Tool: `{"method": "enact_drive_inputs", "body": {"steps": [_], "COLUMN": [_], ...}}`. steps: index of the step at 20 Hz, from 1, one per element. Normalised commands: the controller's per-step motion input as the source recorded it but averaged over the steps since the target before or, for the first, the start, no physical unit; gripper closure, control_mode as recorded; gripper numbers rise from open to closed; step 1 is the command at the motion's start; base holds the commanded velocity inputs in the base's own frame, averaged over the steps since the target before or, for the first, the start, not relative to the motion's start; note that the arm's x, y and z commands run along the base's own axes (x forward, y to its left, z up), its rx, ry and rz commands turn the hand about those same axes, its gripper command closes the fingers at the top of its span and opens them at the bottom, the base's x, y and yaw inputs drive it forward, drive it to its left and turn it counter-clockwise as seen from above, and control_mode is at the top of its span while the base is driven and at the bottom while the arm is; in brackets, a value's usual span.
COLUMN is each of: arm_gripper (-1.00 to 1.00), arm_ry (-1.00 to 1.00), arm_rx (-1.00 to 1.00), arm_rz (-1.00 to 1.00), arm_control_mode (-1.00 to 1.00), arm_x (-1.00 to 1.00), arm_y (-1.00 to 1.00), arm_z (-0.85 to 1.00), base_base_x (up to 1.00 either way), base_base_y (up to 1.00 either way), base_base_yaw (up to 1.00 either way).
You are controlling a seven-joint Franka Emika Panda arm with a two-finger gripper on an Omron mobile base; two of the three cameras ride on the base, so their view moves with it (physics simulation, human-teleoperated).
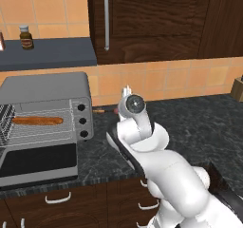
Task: Pick up the kebab skewer and baguette bread, and place them inside the toaster oven. Close the toaster oven door and start by setting the timer.
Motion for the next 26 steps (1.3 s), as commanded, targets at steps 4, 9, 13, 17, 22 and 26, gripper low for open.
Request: {"method": "enact_drive_inputs", "body": {"steps": [4,9,13,17,22,26], "arm_gripper": [1.00,1.00,1.00,1.00,1.00,1.00], "arm_ry": [-0.05,-0.03,-0.04,-0.03,-0.01,0.00], "arm_rx": [0.00,0.00,0.00,0.00,0.00,0.00], "arm_rz": [0.00,0.00,0.00,0.00,0.00,-0.01], "arm_control_mode": [-1.00,-1.00,-1.00,-1.00,-1.00,-1.00], "arm_x": [0.21,0.17,0.23,0.26,0.31,0.17], "arm_y": [0.59,0.68,0.69,0.68,0.69,0.77], "arm_z": [0.00,0.00,0.00,0.00,0.00,0.00], "base_base_x": [0.00,0.00,0.00,0.00,0.00,0.00], "base_base_y": [0.00,0.00,0.00,0.00,0.00,0.00], "base_base_yaw": [0.00,0.00,0.00,0.00,0.00,0.00]}}
